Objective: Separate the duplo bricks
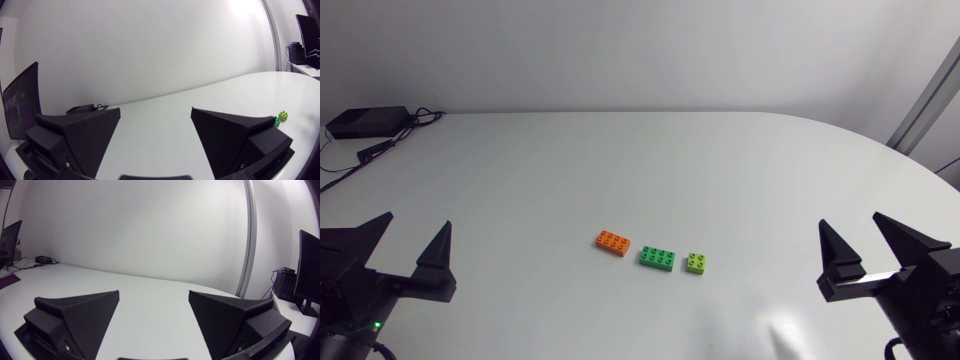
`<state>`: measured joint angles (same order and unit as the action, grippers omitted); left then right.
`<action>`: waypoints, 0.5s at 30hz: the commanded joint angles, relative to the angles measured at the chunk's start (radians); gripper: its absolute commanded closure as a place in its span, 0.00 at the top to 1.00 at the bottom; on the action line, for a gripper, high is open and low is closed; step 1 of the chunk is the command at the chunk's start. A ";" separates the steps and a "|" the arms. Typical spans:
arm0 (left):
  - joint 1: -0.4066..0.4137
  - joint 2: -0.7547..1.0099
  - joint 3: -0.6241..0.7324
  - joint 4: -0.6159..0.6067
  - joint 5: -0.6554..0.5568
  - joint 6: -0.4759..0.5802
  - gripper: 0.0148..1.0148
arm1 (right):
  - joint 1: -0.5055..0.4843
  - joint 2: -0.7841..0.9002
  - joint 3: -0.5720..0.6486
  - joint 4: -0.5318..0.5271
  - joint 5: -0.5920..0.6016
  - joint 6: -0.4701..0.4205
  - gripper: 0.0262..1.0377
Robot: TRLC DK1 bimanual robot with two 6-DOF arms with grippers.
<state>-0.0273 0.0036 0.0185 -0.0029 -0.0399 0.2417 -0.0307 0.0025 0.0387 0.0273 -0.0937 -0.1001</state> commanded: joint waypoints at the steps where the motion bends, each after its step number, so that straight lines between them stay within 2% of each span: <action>1: 0.007 -0.014 -0.019 0.000 0.005 -0.024 0.97 | -0.017 -0.009 -0.043 -0.006 0.006 0.022 0.96; 15: 0.000 -0.014 -0.019 0.000 0.005 -0.024 0.97 | -0.028 -0.009 -0.042 -0.018 0.032 0.022 0.96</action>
<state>-0.0273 0.0036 0.0185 -0.0029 -0.0399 0.2413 -0.0528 0.0025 0.0387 0.0254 -0.0711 -0.1001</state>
